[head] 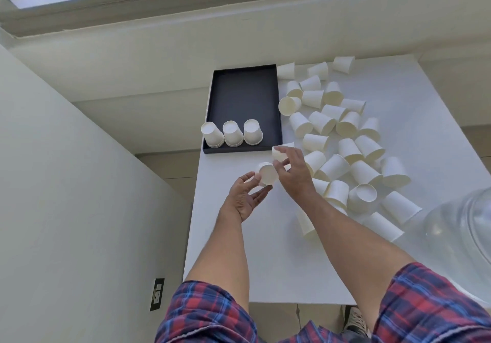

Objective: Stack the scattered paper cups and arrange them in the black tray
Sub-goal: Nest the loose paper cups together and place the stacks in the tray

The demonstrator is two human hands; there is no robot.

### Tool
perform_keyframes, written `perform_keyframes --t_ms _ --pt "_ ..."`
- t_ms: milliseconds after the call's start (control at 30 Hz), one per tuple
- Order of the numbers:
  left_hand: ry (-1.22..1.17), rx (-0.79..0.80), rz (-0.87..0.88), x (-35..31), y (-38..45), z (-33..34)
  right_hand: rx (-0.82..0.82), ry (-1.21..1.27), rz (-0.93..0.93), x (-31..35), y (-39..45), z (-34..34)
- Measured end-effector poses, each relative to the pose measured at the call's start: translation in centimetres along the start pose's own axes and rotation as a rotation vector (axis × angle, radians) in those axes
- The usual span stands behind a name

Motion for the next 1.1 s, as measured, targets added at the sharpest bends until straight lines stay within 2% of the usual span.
perform_keyframes --t_ms 167,267,500,633,733,933,1100 --pt "0.006 -0.118 0.07 -1.1 2.6 1.9 0.167 -0.119 -0.115 -0.1 0.9 0.7" --pt "0.06 -0.108 0.135 -1.9 3.8 3.4 0.119 -0.254 -0.122 0.0 2.7 0.9" --pt "0.339 0.004 0.25 -5.1 6.0 6.9 -0.004 -0.255 0.002 0.4 8.3 1.7" --pt "0.503 -0.073 0.358 -7.1 7.0 8.2 -0.06 -0.312 -0.016 1.1 11.5 2.7" --pt "0.755 -0.187 0.539 -8.3 7.6 7.8 -0.041 -0.4 -0.098 1.1 13.1 3.9" --pt "1.281 -0.315 0.945 -9.9 8.4 7.0 0.119 -0.594 -0.215 0.0 14.8 6.6" --pt "1.624 -0.264 1.093 -9.4 9.3 6.5 0.199 -0.68 -0.321 -1.3 15.3 7.9"
Point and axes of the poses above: each hand's wrist, its own y-axis towards the middle knuckle, its own z-axis out of the palm, x = y × z, the point moved 3 cm from there along y, towards the middle knuckle, and after that the axes turned 14 degrees about -x, right-handed, at the moved point
